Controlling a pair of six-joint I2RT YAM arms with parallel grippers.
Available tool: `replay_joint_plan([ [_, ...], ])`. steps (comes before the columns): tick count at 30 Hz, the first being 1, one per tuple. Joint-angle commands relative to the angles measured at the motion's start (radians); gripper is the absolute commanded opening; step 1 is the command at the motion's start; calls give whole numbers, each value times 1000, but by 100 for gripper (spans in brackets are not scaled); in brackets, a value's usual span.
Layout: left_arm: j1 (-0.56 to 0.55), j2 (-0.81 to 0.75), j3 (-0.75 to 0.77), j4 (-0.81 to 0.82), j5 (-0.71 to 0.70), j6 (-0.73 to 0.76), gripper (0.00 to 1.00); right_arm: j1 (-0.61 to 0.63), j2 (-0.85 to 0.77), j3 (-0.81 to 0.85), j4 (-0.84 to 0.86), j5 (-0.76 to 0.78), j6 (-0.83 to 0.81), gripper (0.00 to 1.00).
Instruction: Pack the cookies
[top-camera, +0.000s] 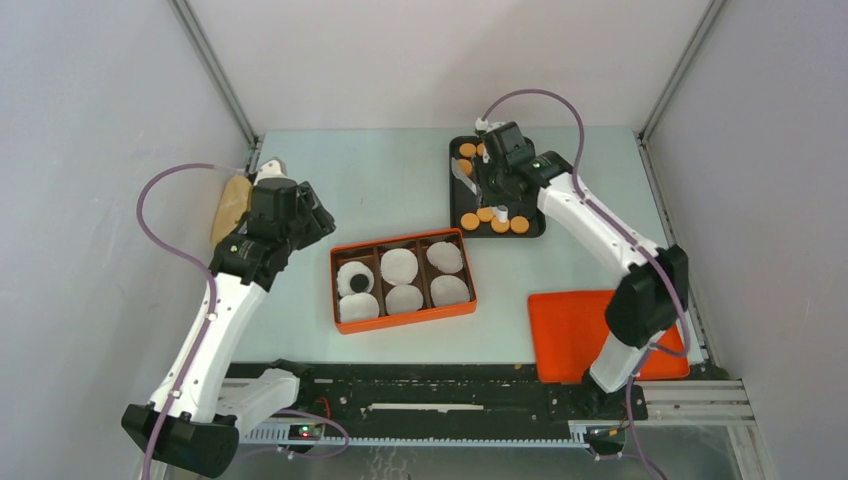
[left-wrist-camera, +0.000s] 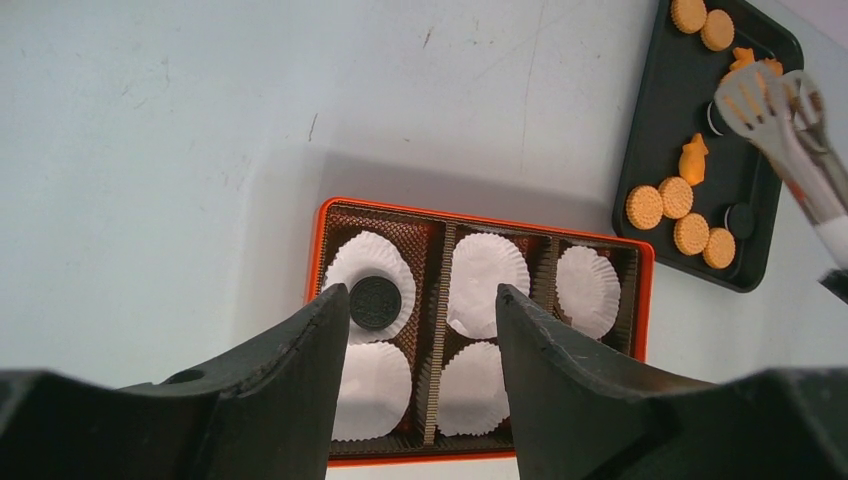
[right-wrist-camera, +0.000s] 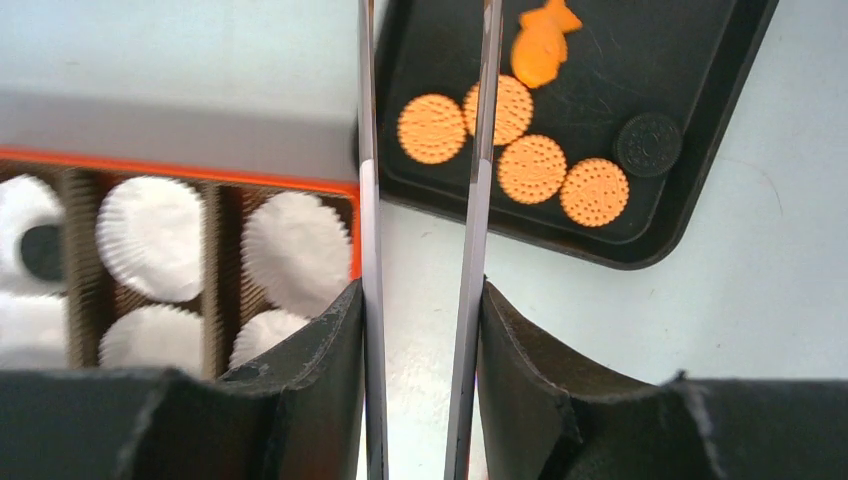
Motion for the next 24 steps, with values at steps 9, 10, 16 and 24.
replay_joint_plan([
  [9,57,17,14,28,1,25,62,304,-317,-164,-23,-83,2,17],
  [10,61,22,13,31,9,25,62,335,-323,-185,-22,-78,7,17],
  [16,63,37,-4,41,45,13,60,443,-314,-263,-12,-92,35,18],
  [24,66,27,-11,41,41,15,60,476,-232,-269,23,-79,26,18],
])
